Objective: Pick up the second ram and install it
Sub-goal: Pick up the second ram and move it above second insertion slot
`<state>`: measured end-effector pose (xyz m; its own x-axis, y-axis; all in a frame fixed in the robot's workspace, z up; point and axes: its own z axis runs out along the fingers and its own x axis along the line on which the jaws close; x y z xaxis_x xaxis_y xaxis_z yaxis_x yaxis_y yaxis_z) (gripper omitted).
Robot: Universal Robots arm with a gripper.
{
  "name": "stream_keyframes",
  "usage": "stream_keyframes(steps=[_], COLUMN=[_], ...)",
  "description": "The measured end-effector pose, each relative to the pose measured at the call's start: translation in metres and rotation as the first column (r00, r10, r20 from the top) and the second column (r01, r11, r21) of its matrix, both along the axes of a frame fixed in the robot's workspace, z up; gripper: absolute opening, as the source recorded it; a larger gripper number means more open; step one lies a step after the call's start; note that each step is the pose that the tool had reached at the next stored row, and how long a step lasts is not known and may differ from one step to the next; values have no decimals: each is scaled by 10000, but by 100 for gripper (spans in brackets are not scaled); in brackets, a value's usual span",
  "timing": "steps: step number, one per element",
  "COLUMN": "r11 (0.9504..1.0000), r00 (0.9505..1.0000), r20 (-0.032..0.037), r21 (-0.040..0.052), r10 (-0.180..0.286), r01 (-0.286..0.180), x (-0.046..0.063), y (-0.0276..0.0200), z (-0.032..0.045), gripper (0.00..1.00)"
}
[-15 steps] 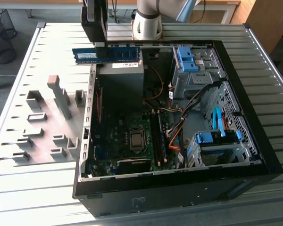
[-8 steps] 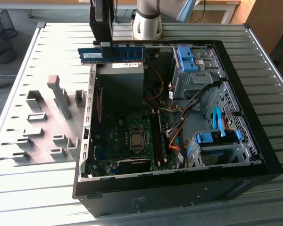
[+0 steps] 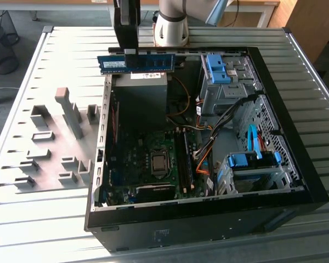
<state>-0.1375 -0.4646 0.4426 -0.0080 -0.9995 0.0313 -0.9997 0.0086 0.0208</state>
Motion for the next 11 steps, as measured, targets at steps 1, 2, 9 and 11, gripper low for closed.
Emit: stream_keyframes(steps=[1, 2, 9, 11], r11=[10000, 10000, 10000, 10000], r00=[10000, 10000, 10000, 10000], r20=[0, 0, 0, 0], r21=[1, 0, 0, 1], r10=[0, 0, 0, 1], r01=[0, 0, 0, -1], x=[14, 27, 117, 144], y=[0, 0, 0, 0], z=[0, 0, 0, 0], gripper=[14, 14, 14, 14])
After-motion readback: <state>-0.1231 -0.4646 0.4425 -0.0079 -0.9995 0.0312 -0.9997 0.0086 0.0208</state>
